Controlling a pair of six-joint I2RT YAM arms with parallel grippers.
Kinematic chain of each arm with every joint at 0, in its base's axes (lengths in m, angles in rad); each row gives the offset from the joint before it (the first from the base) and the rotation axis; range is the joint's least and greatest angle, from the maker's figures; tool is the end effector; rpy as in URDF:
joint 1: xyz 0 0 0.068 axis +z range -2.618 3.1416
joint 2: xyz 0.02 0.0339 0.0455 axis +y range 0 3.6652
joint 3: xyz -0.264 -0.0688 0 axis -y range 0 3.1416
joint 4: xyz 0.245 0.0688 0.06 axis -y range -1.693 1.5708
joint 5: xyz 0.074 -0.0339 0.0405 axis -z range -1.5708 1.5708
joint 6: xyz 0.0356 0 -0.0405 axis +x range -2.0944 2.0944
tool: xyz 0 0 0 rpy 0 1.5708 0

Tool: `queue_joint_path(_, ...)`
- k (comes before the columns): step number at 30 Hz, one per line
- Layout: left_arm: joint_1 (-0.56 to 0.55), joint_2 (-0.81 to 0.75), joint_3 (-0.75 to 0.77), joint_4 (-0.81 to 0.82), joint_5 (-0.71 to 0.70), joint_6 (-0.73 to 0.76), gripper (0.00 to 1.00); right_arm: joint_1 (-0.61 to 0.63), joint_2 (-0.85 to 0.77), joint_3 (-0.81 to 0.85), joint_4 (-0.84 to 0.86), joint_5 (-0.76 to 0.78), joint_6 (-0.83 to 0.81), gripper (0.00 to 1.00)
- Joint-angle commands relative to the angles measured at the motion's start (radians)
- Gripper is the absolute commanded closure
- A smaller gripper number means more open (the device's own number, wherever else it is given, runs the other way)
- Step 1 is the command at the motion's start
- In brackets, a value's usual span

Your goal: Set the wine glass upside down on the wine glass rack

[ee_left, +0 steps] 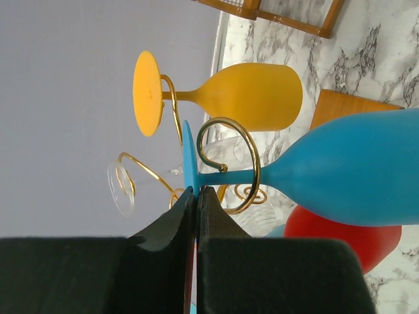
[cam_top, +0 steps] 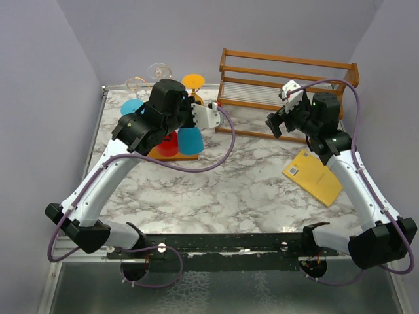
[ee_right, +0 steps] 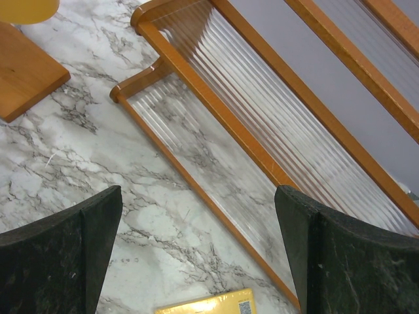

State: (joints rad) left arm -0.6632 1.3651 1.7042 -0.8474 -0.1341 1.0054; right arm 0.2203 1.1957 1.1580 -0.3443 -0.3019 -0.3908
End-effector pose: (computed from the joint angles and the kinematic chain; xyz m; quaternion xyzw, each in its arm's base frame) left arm 0.2178 -0.1641 0.4568 0.6145 0.6030 0.1430 0.4883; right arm 0.2617 0.0695 0.3696 -0.3267 0.7558 0.0770 0.5622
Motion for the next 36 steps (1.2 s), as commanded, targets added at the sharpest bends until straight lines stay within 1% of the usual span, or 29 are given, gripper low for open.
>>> queue_joint_path(1, -0.006, -0.034, 0.040, 0.001, 0.050, 0.010, 1.00, -0.007, 0.004, -0.010, 0.008, -0.017, -0.010, 0.00)
queue_joint_path(21, -0.006, -0.038, 0.041, -0.033, 0.115, 0.031, 1.00, -0.007, 0.004, -0.007, 0.005, -0.017, -0.012, 0.00)
queue_joint_path(32, -0.006, -0.014, 0.015, 0.030, 0.108, 0.010, 1.00, -0.007, 0.007, -0.006, 0.004, -0.020, -0.012, 0.01)
queue_joint_path(36, -0.005, -0.006, 0.017, 0.033, 0.126, 0.003, 1.00, -0.007, 0.006, -0.006, 0.005, -0.020, -0.011, 0.00)
